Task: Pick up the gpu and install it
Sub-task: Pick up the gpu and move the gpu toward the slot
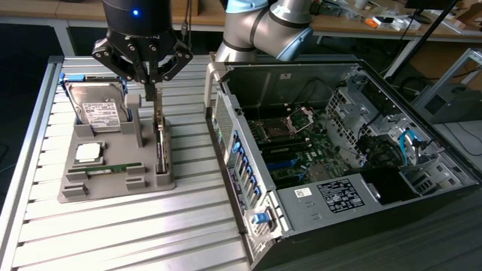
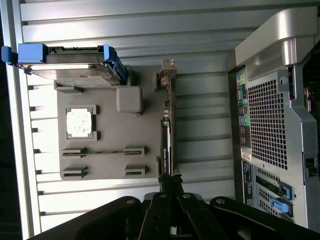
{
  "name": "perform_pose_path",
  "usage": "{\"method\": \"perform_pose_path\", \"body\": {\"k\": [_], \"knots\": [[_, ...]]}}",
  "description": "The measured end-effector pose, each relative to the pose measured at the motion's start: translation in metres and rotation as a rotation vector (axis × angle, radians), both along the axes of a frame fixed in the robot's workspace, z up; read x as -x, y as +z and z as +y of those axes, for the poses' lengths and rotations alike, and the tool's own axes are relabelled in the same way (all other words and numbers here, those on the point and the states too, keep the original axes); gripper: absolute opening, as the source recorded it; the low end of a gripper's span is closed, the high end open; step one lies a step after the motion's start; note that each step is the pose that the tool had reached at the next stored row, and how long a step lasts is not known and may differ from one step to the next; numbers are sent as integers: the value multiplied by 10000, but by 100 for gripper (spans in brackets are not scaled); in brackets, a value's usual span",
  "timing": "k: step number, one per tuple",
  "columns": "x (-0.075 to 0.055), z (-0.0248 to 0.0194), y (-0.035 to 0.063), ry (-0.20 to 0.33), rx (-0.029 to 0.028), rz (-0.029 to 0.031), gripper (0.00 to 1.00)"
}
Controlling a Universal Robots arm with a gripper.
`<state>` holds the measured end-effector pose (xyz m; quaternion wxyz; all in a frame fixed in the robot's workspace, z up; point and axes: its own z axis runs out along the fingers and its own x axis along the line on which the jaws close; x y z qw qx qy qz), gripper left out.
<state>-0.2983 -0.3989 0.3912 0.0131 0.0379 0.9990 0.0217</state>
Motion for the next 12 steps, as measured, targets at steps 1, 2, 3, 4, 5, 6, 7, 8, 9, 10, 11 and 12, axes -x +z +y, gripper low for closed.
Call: {"method": "perform_pose_path", "body": {"k": [1,2,3,4,5,6,7,8,9,10,11,12], "knots": [[0,0,0,0,0,0,11],[0,0,0,0,0,0,17],[0,0,0,0,0,0,29],[0,0,0,0,0,0,29],[0,0,0,0,0,0,36],[0,0,0,0,0,0,42],[0,0,0,0,0,0,48],[0,0,0,0,0,0,48],[0,0,0,0,0,0,48],[0,0,0,0,0,0,48],[0,0,0,0,0,0,48],[0,-1,-1,-1,-1,-1,48]]}}
